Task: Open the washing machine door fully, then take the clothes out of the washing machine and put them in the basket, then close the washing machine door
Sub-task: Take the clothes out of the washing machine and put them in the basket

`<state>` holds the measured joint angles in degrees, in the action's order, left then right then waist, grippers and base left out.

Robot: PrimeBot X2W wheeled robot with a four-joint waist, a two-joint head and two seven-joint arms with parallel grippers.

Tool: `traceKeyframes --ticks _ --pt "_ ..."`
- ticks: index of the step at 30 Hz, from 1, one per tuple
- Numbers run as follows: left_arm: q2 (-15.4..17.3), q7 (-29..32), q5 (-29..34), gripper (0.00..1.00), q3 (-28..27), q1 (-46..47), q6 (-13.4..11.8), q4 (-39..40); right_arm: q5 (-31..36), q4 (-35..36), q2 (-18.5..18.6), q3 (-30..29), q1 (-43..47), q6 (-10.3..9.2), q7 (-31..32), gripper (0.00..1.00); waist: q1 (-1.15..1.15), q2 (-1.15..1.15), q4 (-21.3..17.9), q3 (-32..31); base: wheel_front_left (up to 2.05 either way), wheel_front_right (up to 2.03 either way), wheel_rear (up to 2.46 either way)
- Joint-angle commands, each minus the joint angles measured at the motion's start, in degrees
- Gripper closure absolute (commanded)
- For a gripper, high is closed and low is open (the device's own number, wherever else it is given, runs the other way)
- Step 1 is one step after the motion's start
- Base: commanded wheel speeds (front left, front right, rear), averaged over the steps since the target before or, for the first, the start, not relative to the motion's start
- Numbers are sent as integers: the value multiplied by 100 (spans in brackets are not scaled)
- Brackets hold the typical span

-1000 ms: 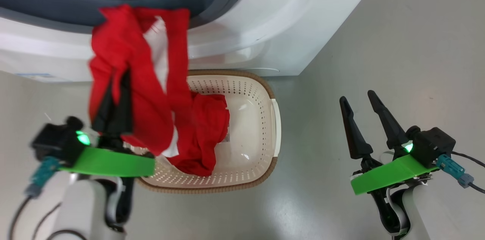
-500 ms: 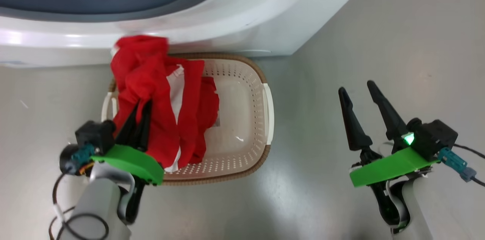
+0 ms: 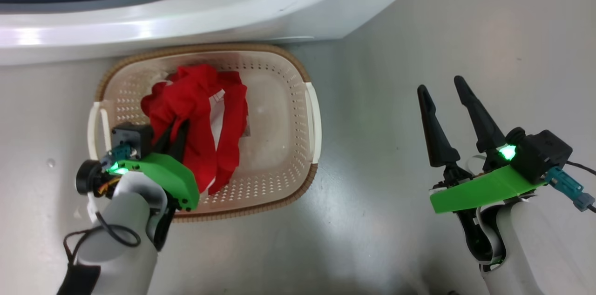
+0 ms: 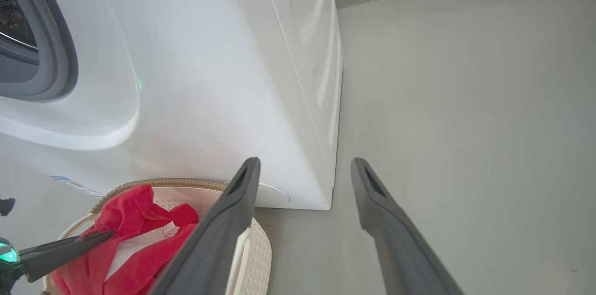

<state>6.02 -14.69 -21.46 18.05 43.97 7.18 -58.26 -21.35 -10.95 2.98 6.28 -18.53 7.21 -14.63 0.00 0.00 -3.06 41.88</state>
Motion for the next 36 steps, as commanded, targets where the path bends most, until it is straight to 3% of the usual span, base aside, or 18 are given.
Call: traceKeyframes --ticks 1,7,8,9,10,11,23,36 --pt "230 -30 -57 100 -41 15 30 -102 -43 152 -11 122 52 28 -37 0 0 0 -77 116 0 0 0" --pt "246 -30 -244 100 113 280 30 -530 -20 164 -11 103 39 28 -37 0 0 0 -73 184 0 0 0" --pt "243 -30 -275 76 136 315 30 -576 -19 161 -11 99 34 28 -37 0 0 0 -68 187 0 0 0" --pt "242 -30 -303 58 160 341 30 -612 -16 157 -11 97 31 28 -37 0 0 0 -63 184 0 0 0" --pt "243 -30 -329 24 178 359 31 -642 -12 151 -11 96 30 28 -37 0 0 0 -56 175 0 0 0" --pt "243 -30 -359 0 184 371 31 -659 -6 144 -11 96 31 28 -37 0 0 0 -49 161 0 0 0" --pt "263 -30 -560 0 148 35 31 -440 67 -41 -11 174 160 28 -37 0 0 0 66 -369 0 0 0" --pt "306 -30 -354 0 -300 -732 31 425 174 -280 -11 137 477 28 -37 0 0 0 211 -1328 0 0 0"
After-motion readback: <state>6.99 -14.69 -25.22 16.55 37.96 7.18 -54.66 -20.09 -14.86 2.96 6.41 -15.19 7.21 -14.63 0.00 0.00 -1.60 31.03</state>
